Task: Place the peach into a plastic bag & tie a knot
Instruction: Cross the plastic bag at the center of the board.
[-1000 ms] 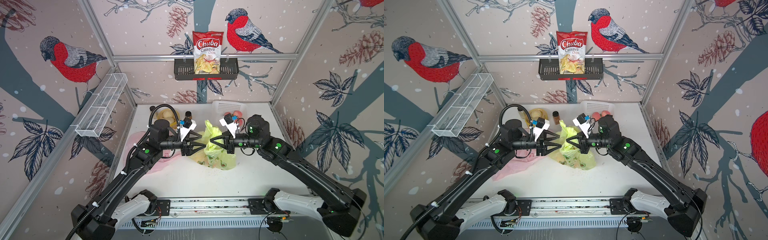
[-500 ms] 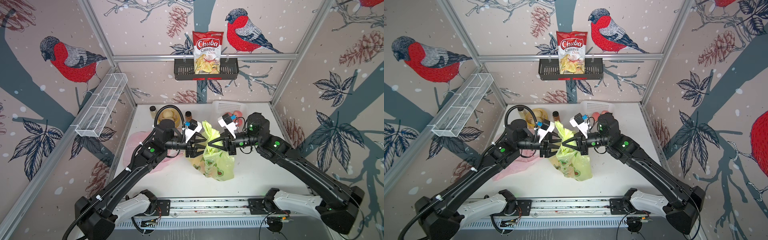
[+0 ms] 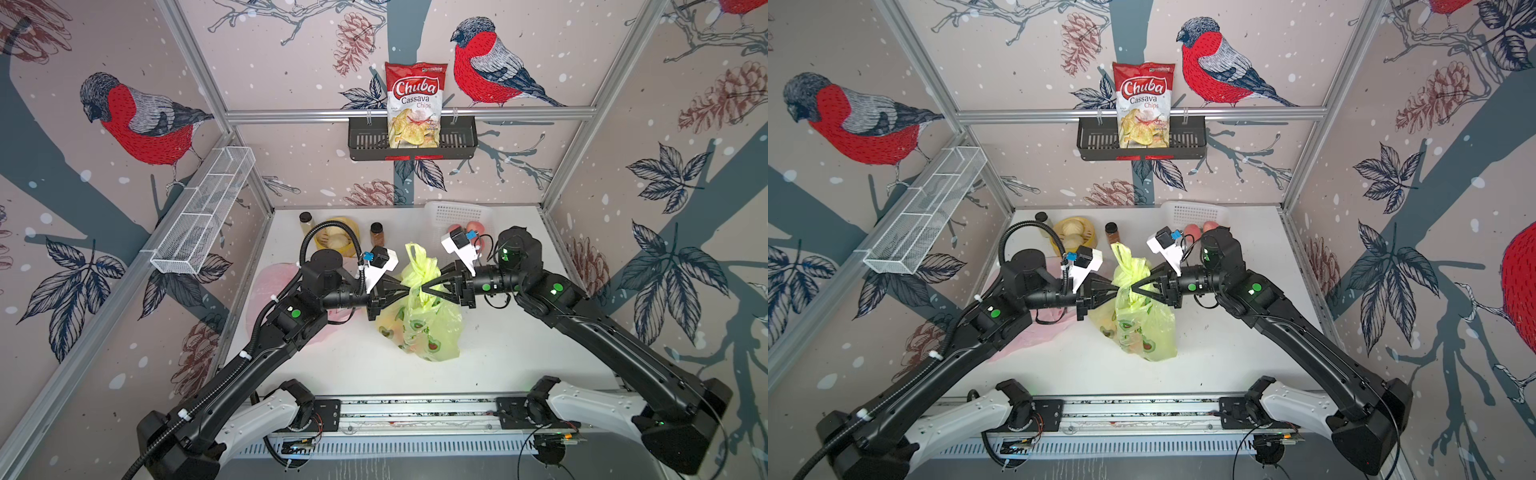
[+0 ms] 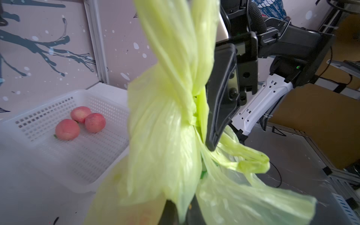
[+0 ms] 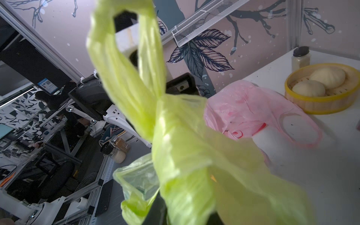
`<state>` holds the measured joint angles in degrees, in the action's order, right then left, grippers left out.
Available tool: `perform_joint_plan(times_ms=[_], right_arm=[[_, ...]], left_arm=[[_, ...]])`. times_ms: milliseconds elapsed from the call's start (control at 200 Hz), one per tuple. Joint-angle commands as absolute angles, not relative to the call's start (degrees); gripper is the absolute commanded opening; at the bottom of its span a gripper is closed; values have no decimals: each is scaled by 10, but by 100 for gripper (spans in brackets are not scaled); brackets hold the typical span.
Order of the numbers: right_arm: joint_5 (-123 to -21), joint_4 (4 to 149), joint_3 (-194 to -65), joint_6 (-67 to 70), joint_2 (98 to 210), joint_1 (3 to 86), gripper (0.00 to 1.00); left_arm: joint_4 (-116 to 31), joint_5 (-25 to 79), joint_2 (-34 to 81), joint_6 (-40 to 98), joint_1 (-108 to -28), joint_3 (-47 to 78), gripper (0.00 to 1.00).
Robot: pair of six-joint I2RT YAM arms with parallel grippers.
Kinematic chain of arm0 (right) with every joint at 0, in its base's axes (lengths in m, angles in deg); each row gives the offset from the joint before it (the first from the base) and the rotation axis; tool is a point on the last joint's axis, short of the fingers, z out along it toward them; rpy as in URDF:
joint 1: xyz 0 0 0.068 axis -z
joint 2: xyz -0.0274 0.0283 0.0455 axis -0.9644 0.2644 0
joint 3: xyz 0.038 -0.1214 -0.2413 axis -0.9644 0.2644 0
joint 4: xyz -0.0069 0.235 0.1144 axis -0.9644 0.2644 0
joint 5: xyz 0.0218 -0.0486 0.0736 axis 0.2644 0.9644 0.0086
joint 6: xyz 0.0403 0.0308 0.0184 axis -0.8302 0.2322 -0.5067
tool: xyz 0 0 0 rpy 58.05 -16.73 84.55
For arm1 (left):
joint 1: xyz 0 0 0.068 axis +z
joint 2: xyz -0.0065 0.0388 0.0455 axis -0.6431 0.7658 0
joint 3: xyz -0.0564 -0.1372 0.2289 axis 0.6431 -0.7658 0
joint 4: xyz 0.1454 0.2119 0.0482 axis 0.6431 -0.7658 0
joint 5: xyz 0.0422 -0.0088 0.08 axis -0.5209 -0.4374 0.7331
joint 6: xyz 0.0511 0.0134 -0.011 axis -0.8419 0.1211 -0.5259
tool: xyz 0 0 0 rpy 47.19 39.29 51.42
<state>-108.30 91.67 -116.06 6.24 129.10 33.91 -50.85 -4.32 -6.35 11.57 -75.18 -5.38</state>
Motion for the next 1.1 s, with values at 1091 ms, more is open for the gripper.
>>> perform_joint_plan(times_ms=[1091], right_arm=[[-674, 870, -1177, 10, 1285, 288, 0]], left_arm=[[-408, -33, -82, 210, -773, -130, 0]])
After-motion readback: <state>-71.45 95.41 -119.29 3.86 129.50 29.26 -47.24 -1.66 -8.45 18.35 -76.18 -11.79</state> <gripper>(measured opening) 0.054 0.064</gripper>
